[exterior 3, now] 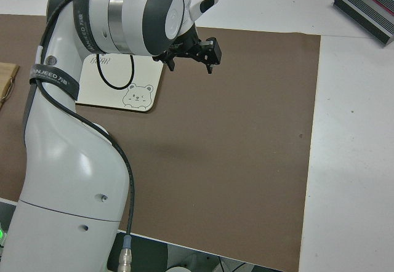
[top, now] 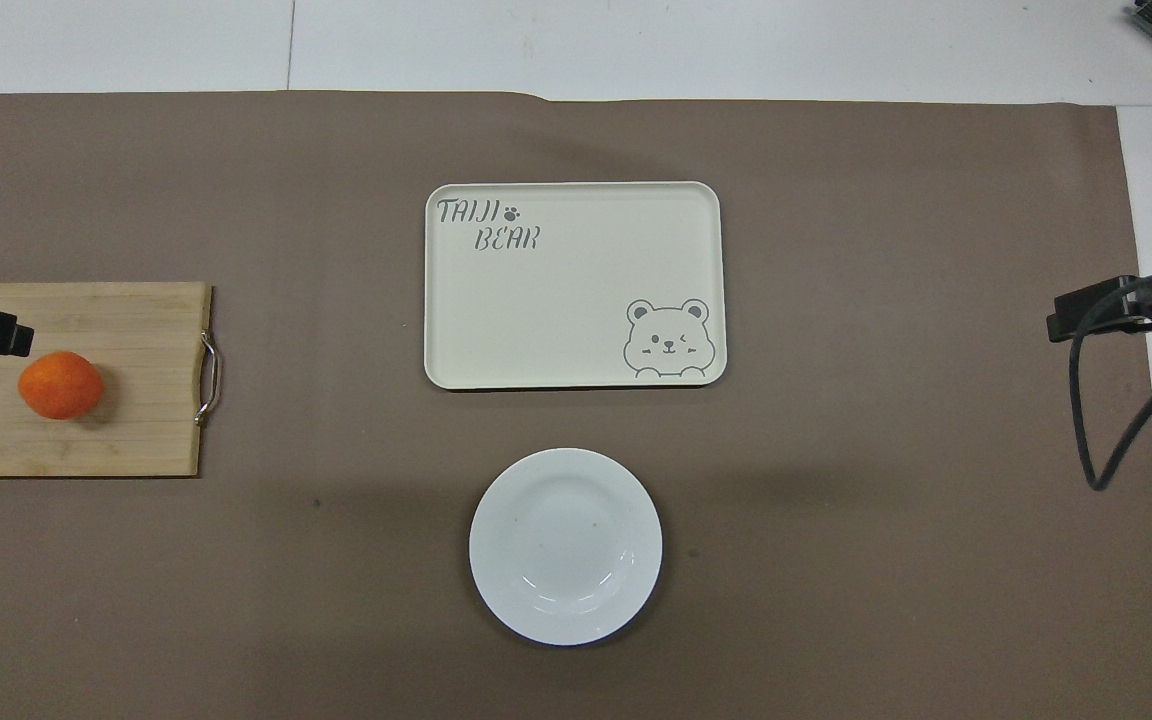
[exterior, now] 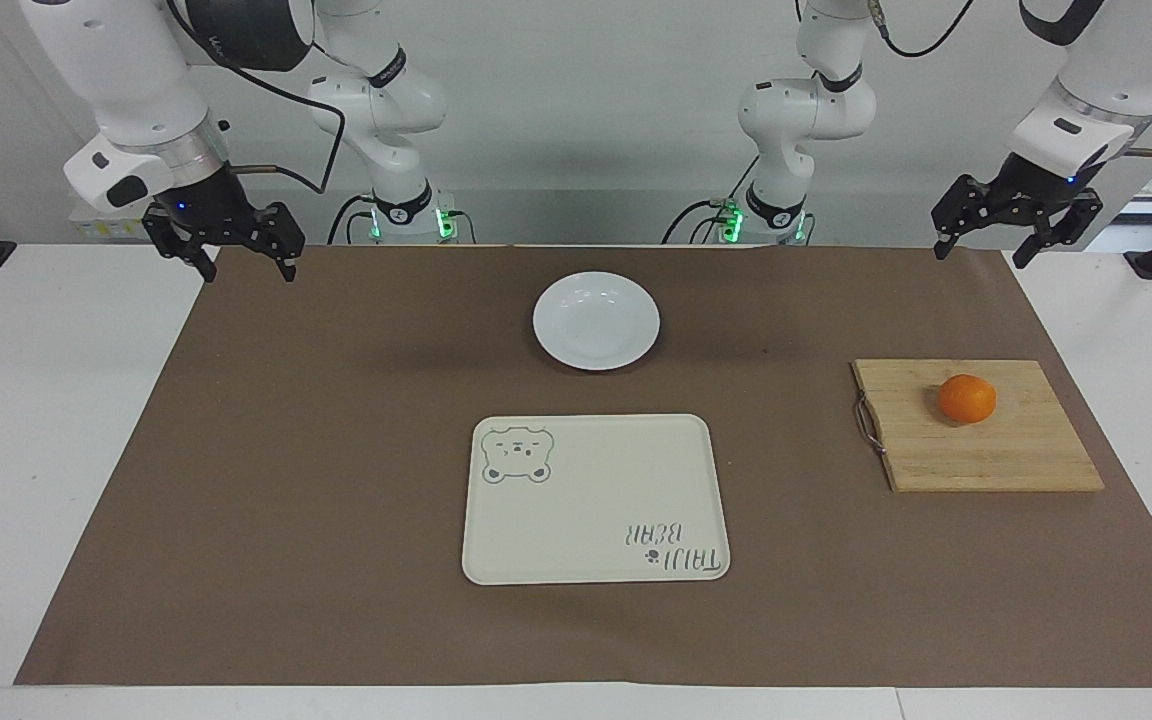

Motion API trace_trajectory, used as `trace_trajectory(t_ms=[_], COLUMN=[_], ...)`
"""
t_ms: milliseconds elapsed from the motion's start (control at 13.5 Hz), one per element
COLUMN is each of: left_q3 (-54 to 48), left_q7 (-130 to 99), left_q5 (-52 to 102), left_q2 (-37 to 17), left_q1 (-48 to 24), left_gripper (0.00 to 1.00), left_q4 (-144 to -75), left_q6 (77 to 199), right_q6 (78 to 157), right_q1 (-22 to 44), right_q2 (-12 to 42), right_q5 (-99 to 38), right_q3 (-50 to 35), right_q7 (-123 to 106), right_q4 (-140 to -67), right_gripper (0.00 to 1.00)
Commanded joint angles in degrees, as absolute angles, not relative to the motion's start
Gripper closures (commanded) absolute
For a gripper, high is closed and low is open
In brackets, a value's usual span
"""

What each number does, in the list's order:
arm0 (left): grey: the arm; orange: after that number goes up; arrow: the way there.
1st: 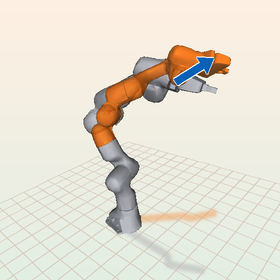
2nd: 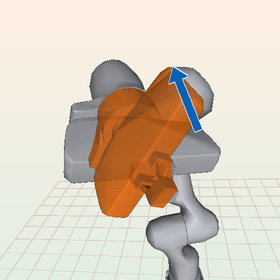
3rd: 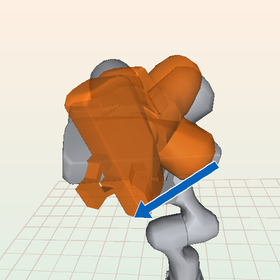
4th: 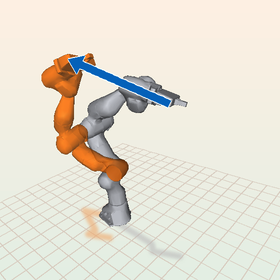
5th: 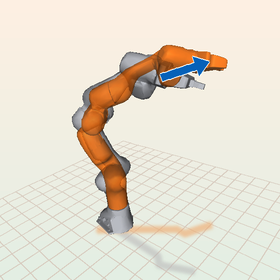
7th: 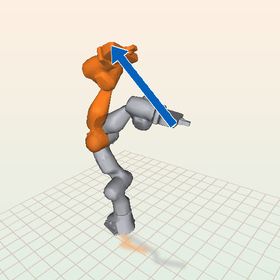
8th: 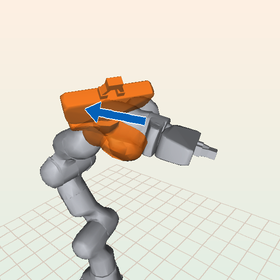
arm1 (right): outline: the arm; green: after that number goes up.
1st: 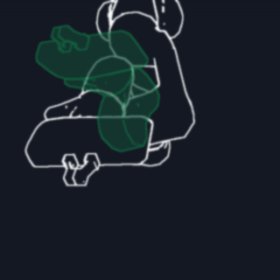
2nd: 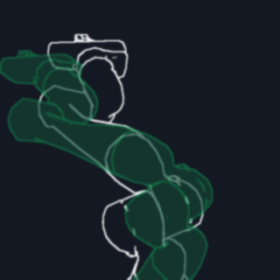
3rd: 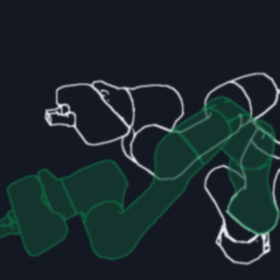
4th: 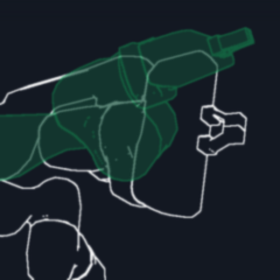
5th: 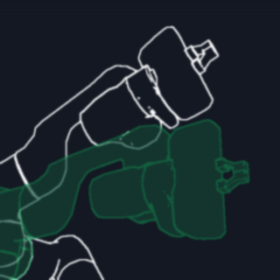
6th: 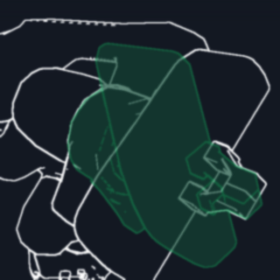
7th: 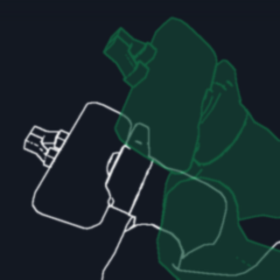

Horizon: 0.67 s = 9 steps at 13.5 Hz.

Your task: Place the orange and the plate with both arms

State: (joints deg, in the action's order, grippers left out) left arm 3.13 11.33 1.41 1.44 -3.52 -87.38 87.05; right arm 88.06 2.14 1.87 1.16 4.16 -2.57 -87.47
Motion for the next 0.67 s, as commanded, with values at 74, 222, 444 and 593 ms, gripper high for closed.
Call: trace_trajectory(t_ms=[74, 222, 444, 593], left_q3=[3.6, 3.6, 3.5, 3.5], left_q7=[10.9, 10.9, 10.7, 10.7], left_q5=[1.2, 1.2, 1.2, 1.2], left_q2=[1.6, 1.6, 1.6, 1.6], left_q1=[-4.4, -4.4, -4.4, -4.4], left_gripper=[0.00, 0.00, 0.00, 0.00], left_q4=[-87.3, -87.3, -87.3, -87.4], left_q6=[86.2, 86.2, 86.1, 86.1], right_q6=[88.4, 88.4, 88.4, 88.4], right_q1=[1.4, 1.4, 1.4, 1.4], right_q2=[1.0, 0.9, 0.9, 0.9], right_q5=[2.3, 2.3, 1.8, 1.3], right_q3=[3.6, 3.6, 3.6, 3.6], right_q7=[-4.0, -4.0, -4.0, -4.0], right_q4=[-88.6, -88.6, -88.6, -88.6], right_gripper=[0.00, 0.00, 0.00, 0.00])
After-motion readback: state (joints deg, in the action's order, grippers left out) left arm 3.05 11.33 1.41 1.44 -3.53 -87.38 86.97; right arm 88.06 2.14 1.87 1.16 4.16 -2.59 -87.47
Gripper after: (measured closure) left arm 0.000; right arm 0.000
